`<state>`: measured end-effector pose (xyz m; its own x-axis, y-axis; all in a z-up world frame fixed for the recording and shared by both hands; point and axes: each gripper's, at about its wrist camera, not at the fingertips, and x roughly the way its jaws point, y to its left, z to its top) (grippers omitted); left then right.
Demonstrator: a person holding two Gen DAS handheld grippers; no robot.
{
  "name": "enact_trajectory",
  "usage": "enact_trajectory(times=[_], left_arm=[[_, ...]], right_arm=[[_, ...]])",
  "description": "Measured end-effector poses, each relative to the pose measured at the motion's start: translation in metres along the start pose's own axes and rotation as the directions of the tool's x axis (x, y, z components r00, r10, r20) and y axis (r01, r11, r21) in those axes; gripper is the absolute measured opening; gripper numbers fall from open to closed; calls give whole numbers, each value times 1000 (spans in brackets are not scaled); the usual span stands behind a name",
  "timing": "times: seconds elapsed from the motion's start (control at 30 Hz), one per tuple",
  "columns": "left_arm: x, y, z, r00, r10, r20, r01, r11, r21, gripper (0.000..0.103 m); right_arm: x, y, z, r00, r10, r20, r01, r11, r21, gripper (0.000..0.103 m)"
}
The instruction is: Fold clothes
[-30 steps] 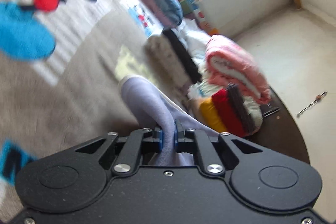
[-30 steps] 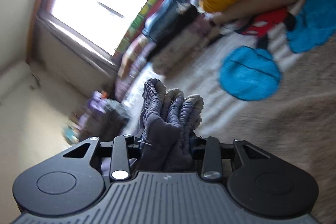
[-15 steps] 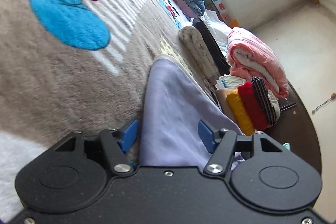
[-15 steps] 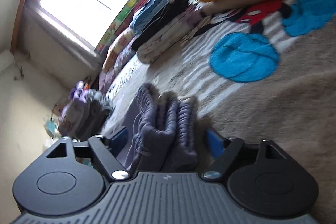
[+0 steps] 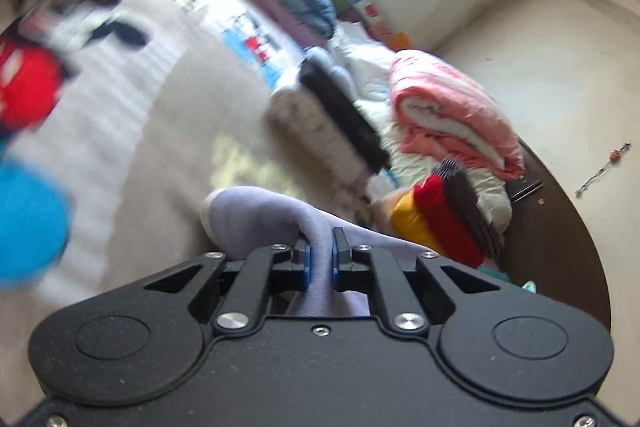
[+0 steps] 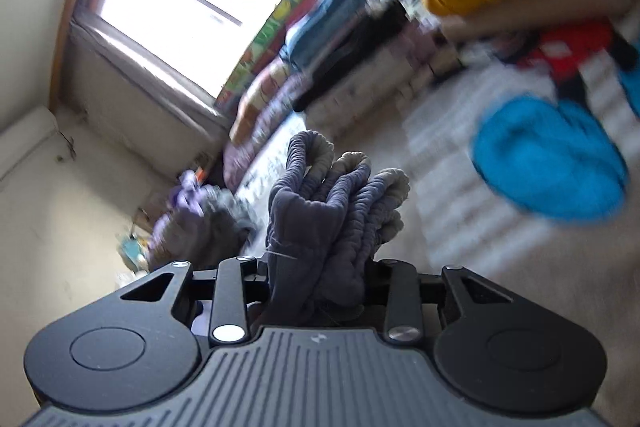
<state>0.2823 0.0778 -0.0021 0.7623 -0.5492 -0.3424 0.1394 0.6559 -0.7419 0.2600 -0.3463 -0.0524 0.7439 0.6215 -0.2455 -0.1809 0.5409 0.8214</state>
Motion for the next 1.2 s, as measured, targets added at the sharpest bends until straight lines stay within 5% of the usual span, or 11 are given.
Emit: enact_trajectory(times=[0.33,0.6,0.7,0.77,0.83,0.9,1.1,1.2], left_arm=[[95,-32,129,996,-86,17,84,992,96,6],[172,-54,223,981,-181,66,173,978,120,6],[212,-42,236,982,-186,32,184,981,67,6],[252,-22,225,995,-82,-50,85,994,65,7],[288,2,210,986,55,-155,-46,997,61,7],[291,18,198,987,62,-145,-55,997,50,7],[271,25,190,995,17,-93,-13,999,41,7],[253,16,189,998,25,-49,-21,998,66,15]], right_arm=[[63,35,125,983,79,167,-70,996,-61,36],[122,68,217,939,106,328,-53,985,-166,36],[147,66,236,924,-56,377,112,985,-129,38],[172,45,236,912,-224,344,267,961,-80,48],[199,17,233,878,-388,281,414,910,-34,49],[222,-6,228,827,-512,232,529,849,-11,48],[224,-8,221,814,-507,284,548,833,-81,51],[213,9,217,804,-501,319,556,825,-104,54]])
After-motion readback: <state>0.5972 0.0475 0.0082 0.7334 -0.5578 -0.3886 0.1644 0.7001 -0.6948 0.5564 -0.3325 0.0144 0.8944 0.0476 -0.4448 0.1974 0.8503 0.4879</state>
